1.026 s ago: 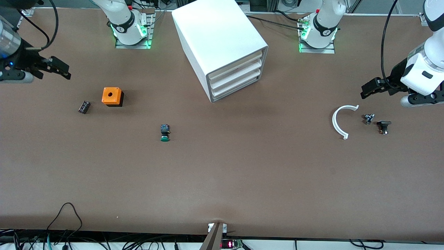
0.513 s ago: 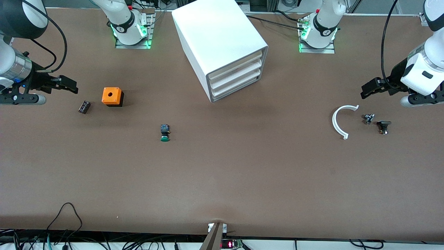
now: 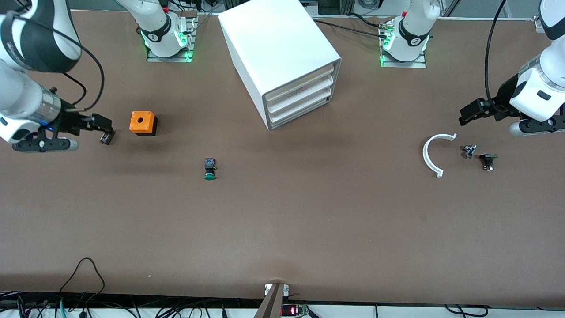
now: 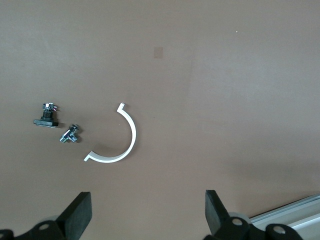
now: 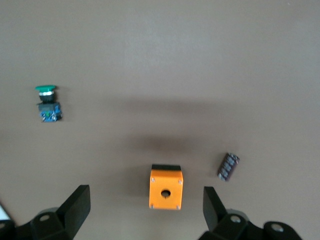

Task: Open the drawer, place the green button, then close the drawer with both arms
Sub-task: 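Lower the right gripper over the green push button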

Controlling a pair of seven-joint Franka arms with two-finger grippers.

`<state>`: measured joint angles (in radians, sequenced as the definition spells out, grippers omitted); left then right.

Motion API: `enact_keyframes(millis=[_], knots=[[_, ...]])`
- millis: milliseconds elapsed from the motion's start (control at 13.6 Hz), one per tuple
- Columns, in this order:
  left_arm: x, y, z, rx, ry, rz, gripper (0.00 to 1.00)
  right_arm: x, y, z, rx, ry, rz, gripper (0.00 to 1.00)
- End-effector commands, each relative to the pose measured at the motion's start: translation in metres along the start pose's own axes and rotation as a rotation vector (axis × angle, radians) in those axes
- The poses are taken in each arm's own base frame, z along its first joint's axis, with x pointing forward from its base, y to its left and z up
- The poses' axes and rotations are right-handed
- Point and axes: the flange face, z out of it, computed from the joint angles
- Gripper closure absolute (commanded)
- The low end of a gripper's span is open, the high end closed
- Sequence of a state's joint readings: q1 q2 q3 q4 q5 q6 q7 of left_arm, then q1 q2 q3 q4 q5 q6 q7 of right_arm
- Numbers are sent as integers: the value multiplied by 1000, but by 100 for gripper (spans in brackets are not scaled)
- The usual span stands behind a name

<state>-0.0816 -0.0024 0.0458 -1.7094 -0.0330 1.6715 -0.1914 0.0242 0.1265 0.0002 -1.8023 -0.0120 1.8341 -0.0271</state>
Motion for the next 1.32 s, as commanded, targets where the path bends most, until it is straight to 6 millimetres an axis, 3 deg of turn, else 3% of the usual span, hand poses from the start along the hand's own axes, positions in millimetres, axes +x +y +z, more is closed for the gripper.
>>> enact_keyframes(millis=[0, 293, 513, 1026, 1246], knots=[[4, 2, -6, 28, -1, 16, 0, 19, -18, 13, 10, 17, -25, 0], [3, 4, -6, 29, -2, 19, 0, 33, -38, 32, 7, 43, -56, 0], [2, 5, -6, 30, -7, 20, 0, 48, -85, 60, 2, 58, -128, 0], [1, 6, -6, 30, -7, 23, 0, 64, -139, 126, 54, 56, -118, 0], [1, 6, -6, 30, -7, 23, 0, 65, -180, 150, 52, 76, -84, 0]])
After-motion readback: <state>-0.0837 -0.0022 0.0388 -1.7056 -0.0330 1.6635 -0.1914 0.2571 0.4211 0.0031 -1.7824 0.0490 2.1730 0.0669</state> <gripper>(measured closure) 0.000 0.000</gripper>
